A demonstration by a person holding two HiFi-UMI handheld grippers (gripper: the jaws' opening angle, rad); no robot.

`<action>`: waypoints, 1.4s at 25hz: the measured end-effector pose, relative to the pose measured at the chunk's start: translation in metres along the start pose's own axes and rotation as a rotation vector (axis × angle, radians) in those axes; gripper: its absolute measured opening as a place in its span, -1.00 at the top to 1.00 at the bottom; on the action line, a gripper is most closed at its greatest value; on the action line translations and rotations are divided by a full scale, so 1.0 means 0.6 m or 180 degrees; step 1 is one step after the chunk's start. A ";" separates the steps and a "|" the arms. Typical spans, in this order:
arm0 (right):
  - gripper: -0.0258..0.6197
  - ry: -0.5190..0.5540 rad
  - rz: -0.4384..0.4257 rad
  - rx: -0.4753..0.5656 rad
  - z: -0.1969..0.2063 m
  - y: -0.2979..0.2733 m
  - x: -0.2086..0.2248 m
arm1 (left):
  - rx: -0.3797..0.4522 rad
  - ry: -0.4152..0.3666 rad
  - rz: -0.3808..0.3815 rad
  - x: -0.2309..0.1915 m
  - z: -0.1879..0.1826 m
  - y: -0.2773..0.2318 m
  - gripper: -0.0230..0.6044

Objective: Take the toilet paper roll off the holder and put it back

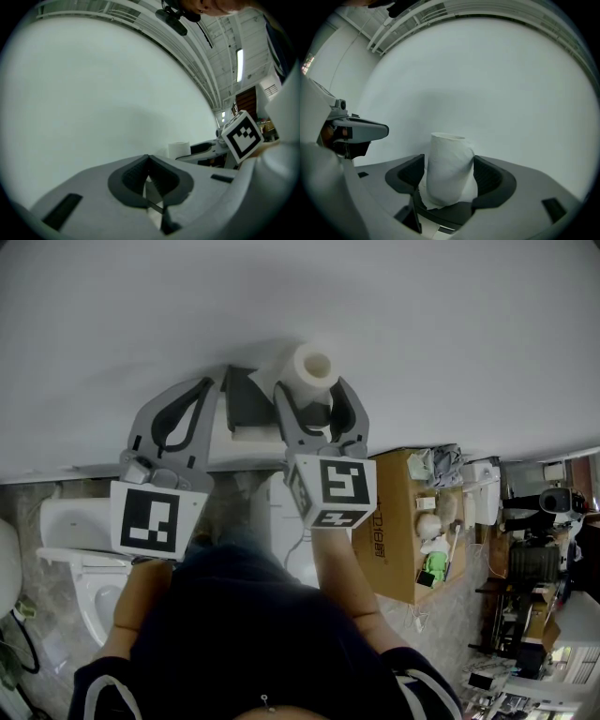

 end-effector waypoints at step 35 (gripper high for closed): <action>0.32 -0.0135 0.0286 0.0412 -0.029 0.089 -0.009 | 0.0035 -0.0065 0.0187 0.020 -0.007 0.009 0.92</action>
Point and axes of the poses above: the fingertips, and each gripper's own axes: y backward along the fingers, x to its right, z out of its underside, the point moved 8 cm from there along y, backward along the fingers, and after that the axes turned 7 degrees about -z, right-handed, at the moved point
